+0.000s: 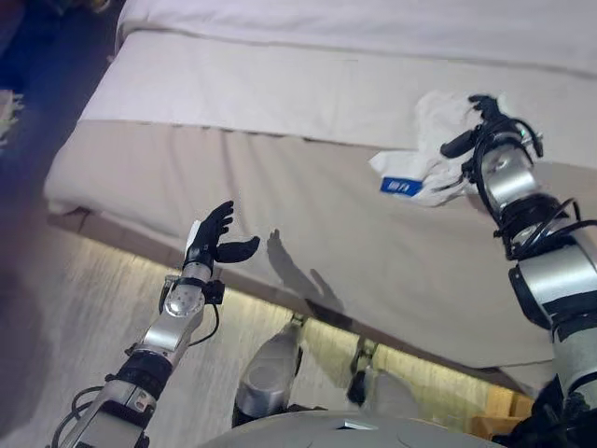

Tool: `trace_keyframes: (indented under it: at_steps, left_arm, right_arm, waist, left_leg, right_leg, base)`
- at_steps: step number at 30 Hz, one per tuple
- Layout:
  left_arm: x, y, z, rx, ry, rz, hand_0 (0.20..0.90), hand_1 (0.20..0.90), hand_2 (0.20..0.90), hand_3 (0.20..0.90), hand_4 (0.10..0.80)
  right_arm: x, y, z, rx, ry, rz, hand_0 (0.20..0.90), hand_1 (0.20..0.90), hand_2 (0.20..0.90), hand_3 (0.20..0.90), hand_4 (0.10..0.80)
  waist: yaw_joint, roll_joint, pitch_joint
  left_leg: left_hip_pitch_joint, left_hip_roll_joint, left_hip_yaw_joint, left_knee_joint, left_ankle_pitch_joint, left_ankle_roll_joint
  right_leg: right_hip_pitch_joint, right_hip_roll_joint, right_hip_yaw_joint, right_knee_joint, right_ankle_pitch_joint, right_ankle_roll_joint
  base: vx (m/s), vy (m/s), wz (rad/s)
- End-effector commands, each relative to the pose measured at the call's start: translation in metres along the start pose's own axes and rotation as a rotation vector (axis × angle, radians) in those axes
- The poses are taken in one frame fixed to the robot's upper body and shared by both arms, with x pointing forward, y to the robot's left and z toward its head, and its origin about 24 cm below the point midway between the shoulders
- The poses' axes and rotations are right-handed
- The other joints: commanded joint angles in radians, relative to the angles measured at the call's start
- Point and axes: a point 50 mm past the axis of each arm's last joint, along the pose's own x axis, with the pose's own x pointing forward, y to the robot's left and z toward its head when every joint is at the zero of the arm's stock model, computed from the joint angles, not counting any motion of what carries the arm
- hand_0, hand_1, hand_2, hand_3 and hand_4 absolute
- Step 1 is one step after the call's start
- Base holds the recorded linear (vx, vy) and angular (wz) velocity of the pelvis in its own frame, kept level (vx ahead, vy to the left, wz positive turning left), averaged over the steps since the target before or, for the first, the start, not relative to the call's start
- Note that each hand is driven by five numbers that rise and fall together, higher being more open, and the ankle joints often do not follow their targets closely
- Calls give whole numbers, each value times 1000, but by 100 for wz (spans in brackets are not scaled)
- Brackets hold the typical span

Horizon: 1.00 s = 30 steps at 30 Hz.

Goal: Pick up the clothes from the bed and place them into the basket

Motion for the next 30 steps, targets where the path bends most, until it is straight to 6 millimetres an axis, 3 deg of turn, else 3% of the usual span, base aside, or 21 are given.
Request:
trace_keyframes:
  at_steps: [1,8,9,16,23,24,25,26,27,30]
  left_arm:
    - [4,3,59,-12,-301,-28,900,900,900,900,800]
    - [-5,0,80,-17,-416,-56,900,900,900,900,800]
    - [-7,-1,82,-12,-430,-62,900,900,900,900,800]
    - [-16,-4,98,-24,-504,-77,900,900,900,900,800]
    - [-23,2,97,-34,-510,-66,900,900,900,900,800]
    - [-24,3,96,-35,-504,-65,900,900,900,900,800]
    - [-25,6,94,-35,-497,-64,900,900,900,900,800]
    - [-27,7,92,-37,-491,-64,900,900,900,900,800]
    - [-27,9,91,-38,-484,-65,900,900,900,900,800]
    - [-30,10,88,-37,-479,-67,900,900,900,900,800]
  right_arm:
    - [1,-54,54,-51,-175,-207,900,900,900,900,800]
    - [0,-71,65,-84,-134,-276,900,900,900,900,800]
    - [0,-70,64,-92,-116,-274,900,900,900,900,800]
    - [3,-81,47,-172,-7,-313,900,900,900,900,800]
    - [2,-118,23,-270,161,-418,900,900,900,900,800]
    - [2,-123,21,-280,174,-434,820,820,820,807,707]
    - [1,-127,19,-277,181,-440,554,554,554,496,396]
    - [1,-131,17,-269,188,-448,347,347,347,255,155]
    - [0,-134,16,-262,189,-459,300,300,300,200,100]
    - [0,-139,14,-243,177,-473,300,300,300,200,100]
  waist:
    - [17,-39,29]
    - [37,-12,109]
    - [38,-13,109]
    - [46,11,109]
    - [50,42,109]
    - [50,44,109]
    - [49,45,109]
    - [47,45,109]
    - [46,44,109]
    - [41,38,109]
  left_leg:
    - [-112,-94,29,197,-119,41]
    - [-290,-125,62,333,-146,74]
    - [-309,-125,70,359,-179,78]
    - [-514,-127,104,514,-228,101]
    - [-654,-130,121,649,-268,115]
    - [-664,-130,122,661,-272,115]
    - [-669,-128,124,669,-275,116]
    - [-676,-127,125,678,-277,115]
    - [-674,-124,126,678,-279,114]
    - [-664,-118,125,675,-278,109]
  right_leg:
    - [-111,-47,-41,224,-62,-47]
    - [-313,-76,-41,426,-108,-48]
    - [-341,-80,-30,468,-142,-40]
    - [-552,-100,-17,650,-187,-45]
    - [-698,-112,9,794,-231,-57]
    - [-708,-110,12,805,-235,-59]
    - [-715,-109,14,814,-238,-60]
    - [-721,-107,17,821,-239,-61]
    - [-719,-105,17,822,-240,-61]
    - [-708,-97,17,812,-235,-63]
  base:
    - [-22,19,17]
    - [6,-14,21]
    - [85,-42,13]
    - [5,-6,5]
    - [-6,-15,-1]
    - [0,0,0]
    - [7,-24,4]
    - [11,-20,6]
    - [0,0,0]
    - [0,0,0]
